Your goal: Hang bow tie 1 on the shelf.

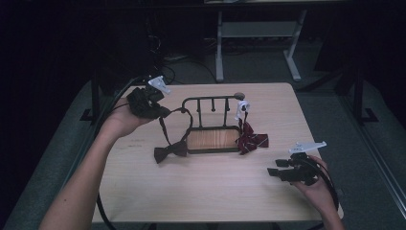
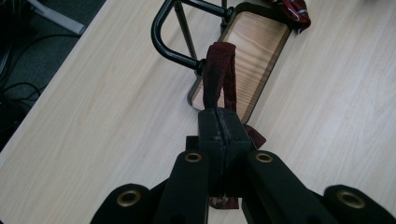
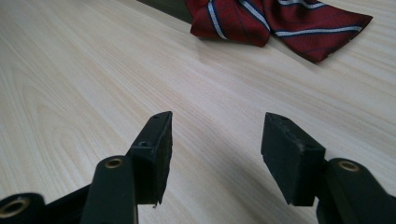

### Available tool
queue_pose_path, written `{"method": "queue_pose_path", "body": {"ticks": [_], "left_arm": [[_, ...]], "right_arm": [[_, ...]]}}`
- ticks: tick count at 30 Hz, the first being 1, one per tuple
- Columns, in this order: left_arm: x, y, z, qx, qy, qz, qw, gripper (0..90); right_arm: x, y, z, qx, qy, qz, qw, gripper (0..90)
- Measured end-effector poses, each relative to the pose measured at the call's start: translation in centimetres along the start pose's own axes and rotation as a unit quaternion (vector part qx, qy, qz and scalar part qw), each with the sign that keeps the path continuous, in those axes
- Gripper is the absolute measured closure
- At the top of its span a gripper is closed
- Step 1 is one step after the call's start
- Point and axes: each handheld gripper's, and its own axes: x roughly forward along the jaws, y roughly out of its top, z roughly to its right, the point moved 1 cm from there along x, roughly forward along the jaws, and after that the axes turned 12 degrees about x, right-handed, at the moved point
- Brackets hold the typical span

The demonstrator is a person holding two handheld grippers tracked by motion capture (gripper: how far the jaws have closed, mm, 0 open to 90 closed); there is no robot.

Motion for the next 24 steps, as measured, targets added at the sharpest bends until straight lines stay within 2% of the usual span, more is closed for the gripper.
{"method": "queue_pose_path", "body": {"ticks": [6,24], "left_arm": [[0.2,0.4,-0.8,-0.003,0.004,-0.006,1.0000,89.6],[1.1,0.4,-3.3,-0.030,0.004,-0.022,0.9993,89.6]], "right_arm": [[0.2,0.0,-0.1,0.000,0.001,-0.002,1.0000,43.1],[0.6,0.0,-0.3,-0.003,0.002,-0.004,1.0000,43.1]]}}
